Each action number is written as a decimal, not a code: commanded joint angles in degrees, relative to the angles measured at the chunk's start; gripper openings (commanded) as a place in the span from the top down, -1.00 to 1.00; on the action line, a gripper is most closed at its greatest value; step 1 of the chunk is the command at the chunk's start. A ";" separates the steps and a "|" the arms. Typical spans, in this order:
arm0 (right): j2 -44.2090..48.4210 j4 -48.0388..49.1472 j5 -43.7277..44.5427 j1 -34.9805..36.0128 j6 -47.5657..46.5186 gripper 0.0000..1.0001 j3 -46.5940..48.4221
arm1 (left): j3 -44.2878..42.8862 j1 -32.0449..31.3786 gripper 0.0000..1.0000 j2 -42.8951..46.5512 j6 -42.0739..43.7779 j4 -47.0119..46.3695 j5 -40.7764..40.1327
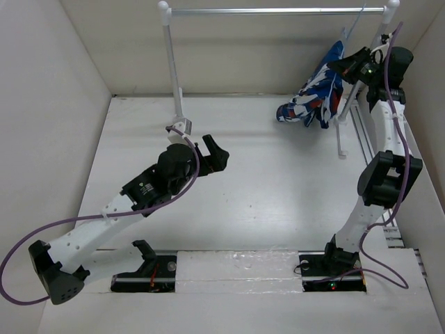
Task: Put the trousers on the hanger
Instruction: Place the hanger at the clothesline, then reset both arms
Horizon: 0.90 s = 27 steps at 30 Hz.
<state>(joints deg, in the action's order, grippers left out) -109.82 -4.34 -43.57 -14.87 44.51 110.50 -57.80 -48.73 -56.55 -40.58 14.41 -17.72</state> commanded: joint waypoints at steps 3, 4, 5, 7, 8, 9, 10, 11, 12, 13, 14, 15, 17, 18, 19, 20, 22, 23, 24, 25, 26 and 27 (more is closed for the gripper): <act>5.58 12.16 -0.99 -0.86 -2.23 1.00 -3.97 | -1.08 -0.05 -0.98 -0.92 -0.38 -0.62 -0.92; 6.36 12.60 -0.90 -1.38 -2.32 1.00 -4.84 | -1.26 -0.05 -0.98 -1.10 -0.47 -0.53 -0.92; 6.63 12.69 -0.73 -1.39 -2.59 1.00 -6.25 | -1.35 -0.05 -0.98 -1.28 -0.55 -0.35 -1.09; 7.69 13.30 -0.29 -1.91 -3.12 0.76 -7.75 | -1.52 -0.05 -0.98 -1.71 -0.73 0.00 -1.44; 8.39 14.17 -0.02 -2.44 -3.12 0.65 -8.54 | -1.61 -0.05 -0.98 -1.72 -1.08 0.52 -2.05; 9.00 13.66 0.07 -2.96 -3.64 0.11 -9.07 | -2.05 -0.05 -0.98 -2.24 -1.34 1.40 -2.93; 9.18 13.05 0.07 -3.75 -3.99 -0.07 -8.72 | -2.31 -0.05 -0.98 -2.42 -1.26 2.19 -3.64; 9.19 13.04 0.07 -3.76 -3.99 -0.07 -8.72 | -2.66 -0.05 -0.98 -2.42 -1.26 2.20 -3.64; 9.10 11.04 -0.11 -4.54 -5.39 -0.34 -7.07 | -3.02 -0.05 -0.98 -2.77 -1.17 2.72 -4.08; 8.92 9.45 -0.72 -4.55 -6.36 -0.43 -5.66 | -3.37 -0.05 -0.98 -3.03 -1.00 3.16 -4.60; 8.57 7.70 -1.07 -5.33 -7.50 -0.50 -4.17 | -4.24 -0.05 -0.98 -3.12 -0.65 3.34 -4.52; 8.05 4.63 -1.25 -6.39 -10.21 -0.59 -0.84 | -4.86 -0.05 -0.98 -3.64 0.14 3.34 -4.43; 8.39 0.57 -0.90 -7.45 -12.07 -0.66 0.76 | -6.96 -0.05 -0.98 -4.17 0.58 3.43 -4.43; 8.92 -0.57 -0.90 -8.49 -13.04 -0.74 1.21 | -7.84 -0.05 -0.98 -4.87 1.81 3.34 -4.26; 9.10 -1.11 -1.07 -9.11 -13.31 -0.79 1.99 | -8.90 -0.05 -0.98 -5.14 2.25 3.08 -4.43; 9.27 -1.46 -1.25 -9.82 -13.57 -0.82 2.35 | -11.08 -0.05 -0.98 -6.01 2.78 2.99 -4.43; 9.97 -3.12 -1.69 -11.48 -14.71 -0.87 3.23 | -13.90 -0.05 -0.98 -6.81 4.79 2.90 -5.22; 10.50 -3.92 -1.69 -11.49 -15.41 -0.88 3.41 | -16.53 -0.05 -0.98 -7.68 5.33 2.90 -5.57; 11.11 -5.84 -1.43 -12.45 -17.33 -0.88 3.23 | -17.86 -0.05 -0.98 -8.04 5.94 2.90 -5.84; 13.21 -6.90 -0.65 -13.16 -18.31 -0.88 2.97 | -19.00 -0.05 -0.98 -8.39 7.17 2.55 -6.10; 14.45 -7.78 -0.46 -13.16 -19.63 -0.88 1.32 | -21.02 -0.05 -0.98 -8.57 7.79 2.55 -6.36; 16.29 -9.18 -0.11 -13.95 -21.81 -0.87 -0.09 | -21.82 -0.05 -0.98 -8.92 8.14 2.72 -6.72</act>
<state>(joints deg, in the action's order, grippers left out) -99.66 -9.91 -43.79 -27.81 28.95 110.61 -75.07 -48.73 -65.65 -35.94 18.68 -22.26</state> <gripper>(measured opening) 0.938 0.986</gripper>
